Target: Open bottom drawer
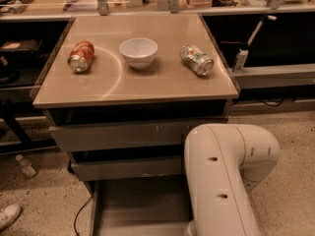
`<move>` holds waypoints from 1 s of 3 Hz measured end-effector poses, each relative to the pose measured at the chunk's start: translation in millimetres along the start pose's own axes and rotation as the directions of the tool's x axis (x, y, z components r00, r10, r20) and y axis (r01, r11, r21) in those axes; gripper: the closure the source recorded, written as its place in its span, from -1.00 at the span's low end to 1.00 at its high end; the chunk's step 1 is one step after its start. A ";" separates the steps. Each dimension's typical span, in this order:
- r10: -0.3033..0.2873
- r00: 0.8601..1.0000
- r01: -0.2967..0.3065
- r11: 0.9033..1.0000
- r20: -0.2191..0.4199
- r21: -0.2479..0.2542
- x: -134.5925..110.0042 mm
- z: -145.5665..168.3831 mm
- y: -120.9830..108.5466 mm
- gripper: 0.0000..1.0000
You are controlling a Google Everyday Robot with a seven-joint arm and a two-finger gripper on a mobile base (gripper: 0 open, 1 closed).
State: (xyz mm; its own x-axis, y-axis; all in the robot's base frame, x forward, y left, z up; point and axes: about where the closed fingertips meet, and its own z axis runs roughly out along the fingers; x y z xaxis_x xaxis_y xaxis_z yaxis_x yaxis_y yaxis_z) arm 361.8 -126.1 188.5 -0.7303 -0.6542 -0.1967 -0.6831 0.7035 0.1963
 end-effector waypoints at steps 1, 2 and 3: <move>0.000 1.000 0.000 1.000 0.000 0.000 -1.1 0.7 2.0 1.00; 0.074 0.997 -0.074 0.997 -0.021 0.011 14.4 -0.8 11.7 1.00; 0.074 0.997 -0.074 0.997 -0.021 0.011 12.9 -0.1 13.7 1.00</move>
Offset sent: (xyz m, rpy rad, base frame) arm -0.3655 -0.0992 0.0549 -0.1330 0.2286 -0.7009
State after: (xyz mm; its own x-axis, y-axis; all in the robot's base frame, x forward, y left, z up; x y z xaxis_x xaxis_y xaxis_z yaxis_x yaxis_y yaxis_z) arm 343.1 -124.9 188.8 -0.7788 -0.6061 -0.1616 -0.6272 0.7528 0.1998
